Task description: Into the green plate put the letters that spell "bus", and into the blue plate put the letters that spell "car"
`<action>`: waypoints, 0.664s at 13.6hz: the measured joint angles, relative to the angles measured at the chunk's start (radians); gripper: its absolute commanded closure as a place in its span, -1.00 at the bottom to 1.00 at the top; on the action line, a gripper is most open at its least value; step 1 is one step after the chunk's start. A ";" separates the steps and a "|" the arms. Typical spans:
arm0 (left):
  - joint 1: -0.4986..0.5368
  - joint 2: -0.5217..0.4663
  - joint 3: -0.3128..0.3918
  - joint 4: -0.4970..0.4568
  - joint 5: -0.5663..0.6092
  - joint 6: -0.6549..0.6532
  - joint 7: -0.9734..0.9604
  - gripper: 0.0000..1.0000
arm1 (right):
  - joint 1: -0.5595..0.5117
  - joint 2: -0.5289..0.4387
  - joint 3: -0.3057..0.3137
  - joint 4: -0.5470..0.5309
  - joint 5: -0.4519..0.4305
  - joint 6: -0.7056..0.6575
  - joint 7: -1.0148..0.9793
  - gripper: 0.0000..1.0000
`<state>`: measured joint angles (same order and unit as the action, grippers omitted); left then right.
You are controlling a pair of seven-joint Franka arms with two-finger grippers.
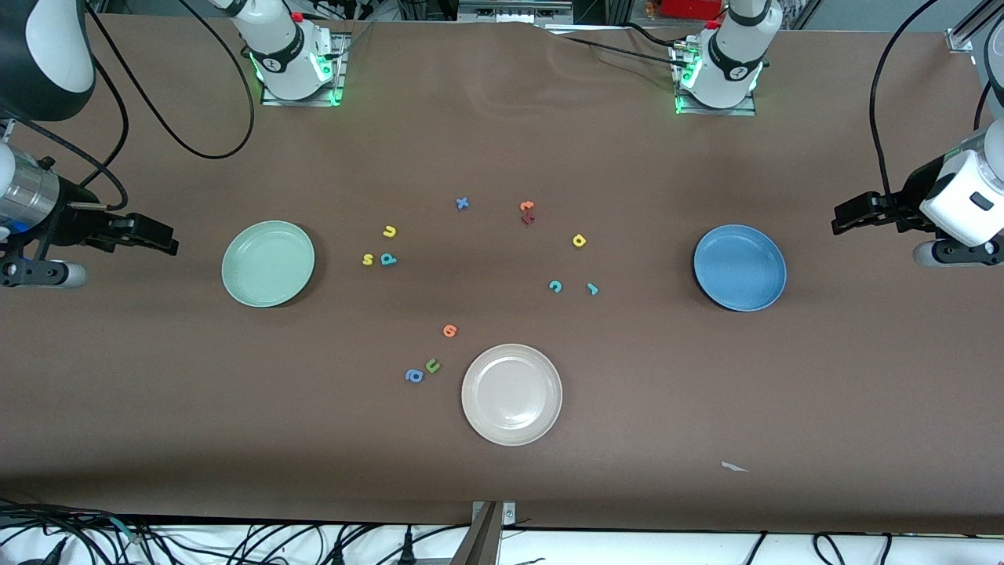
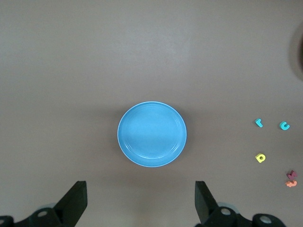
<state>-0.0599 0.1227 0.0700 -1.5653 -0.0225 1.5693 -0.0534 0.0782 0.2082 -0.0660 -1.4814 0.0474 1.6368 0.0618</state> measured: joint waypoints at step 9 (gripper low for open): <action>0.000 0.001 0.000 0.000 0.000 0.000 0.000 -1.00 | 0.000 -0.022 -0.006 -0.002 0.000 -0.002 0.000 -0.99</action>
<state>-0.0600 0.1233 0.0700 -1.5653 -0.0225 1.5693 -0.0534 0.0781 0.1862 -0.0721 -1.4839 0.0472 1.6351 0.0617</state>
